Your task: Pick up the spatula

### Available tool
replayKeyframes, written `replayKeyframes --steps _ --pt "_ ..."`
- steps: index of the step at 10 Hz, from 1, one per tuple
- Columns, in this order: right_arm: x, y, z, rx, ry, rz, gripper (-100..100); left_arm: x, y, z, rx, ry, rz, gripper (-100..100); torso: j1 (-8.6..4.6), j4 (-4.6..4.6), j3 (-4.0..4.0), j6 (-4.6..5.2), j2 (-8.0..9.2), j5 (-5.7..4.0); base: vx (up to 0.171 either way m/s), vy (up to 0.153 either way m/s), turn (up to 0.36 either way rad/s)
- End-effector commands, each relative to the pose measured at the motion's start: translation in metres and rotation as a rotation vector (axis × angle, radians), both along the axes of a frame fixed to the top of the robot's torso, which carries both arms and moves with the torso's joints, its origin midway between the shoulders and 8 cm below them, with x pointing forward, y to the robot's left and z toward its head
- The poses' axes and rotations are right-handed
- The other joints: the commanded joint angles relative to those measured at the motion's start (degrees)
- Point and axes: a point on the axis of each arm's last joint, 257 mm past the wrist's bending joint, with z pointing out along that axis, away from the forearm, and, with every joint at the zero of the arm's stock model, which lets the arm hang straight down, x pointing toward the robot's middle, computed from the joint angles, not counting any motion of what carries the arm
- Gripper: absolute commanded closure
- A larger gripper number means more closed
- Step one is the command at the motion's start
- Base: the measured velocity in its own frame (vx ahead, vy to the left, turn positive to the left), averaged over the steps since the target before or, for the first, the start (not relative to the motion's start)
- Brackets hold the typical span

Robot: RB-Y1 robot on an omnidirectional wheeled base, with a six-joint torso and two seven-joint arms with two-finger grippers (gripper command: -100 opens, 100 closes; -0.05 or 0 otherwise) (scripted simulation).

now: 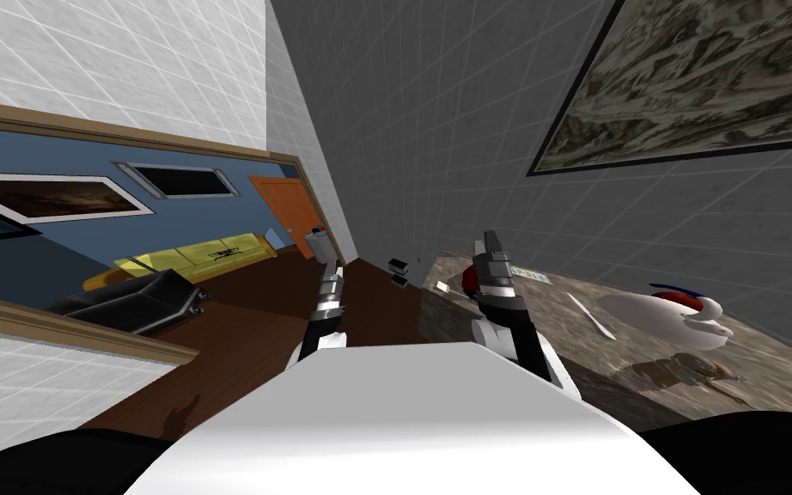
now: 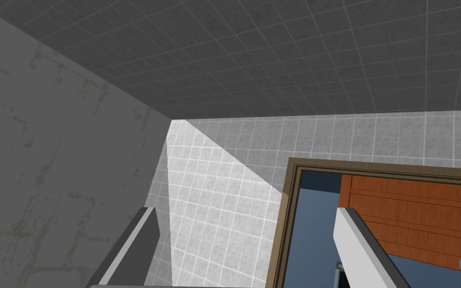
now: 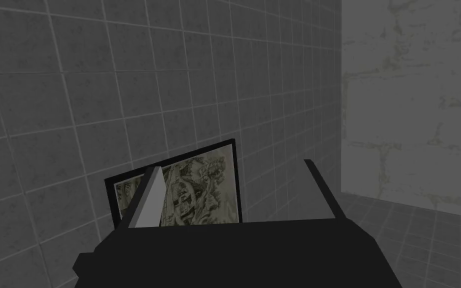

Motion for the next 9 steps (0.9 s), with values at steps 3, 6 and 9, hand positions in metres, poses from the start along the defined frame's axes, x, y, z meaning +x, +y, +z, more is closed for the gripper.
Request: replayKeyframes --steps 3,6,9 --pt "0.001 -0.008 -0.019 -0.087 0.066 -0.015 -100 0.0 0.0 0.0 0.0 0.0 0.0 0 0.12 0.01 0.03 0.01 0.05 0.02 -0.014 0.04 -0.045" --pt "-0.001 -0.025 -0.049 -0.191 0.168 -0.047 -100 0.0 0.0 0.0 0.0 0.0 0.0 0 0.28 0.02 0.04 0.01 0.07 0.06 -0.009 0.084 -0.068" --pt "-0.008 -0.047 -0.09 -0.312 0.305 -0.087 -100 0.0 0.0 0.0 0.0 0.0 0.0 0 0.36 0.0 0.0 0.01 0.0 0.08 0.01 0.102 -0.06"
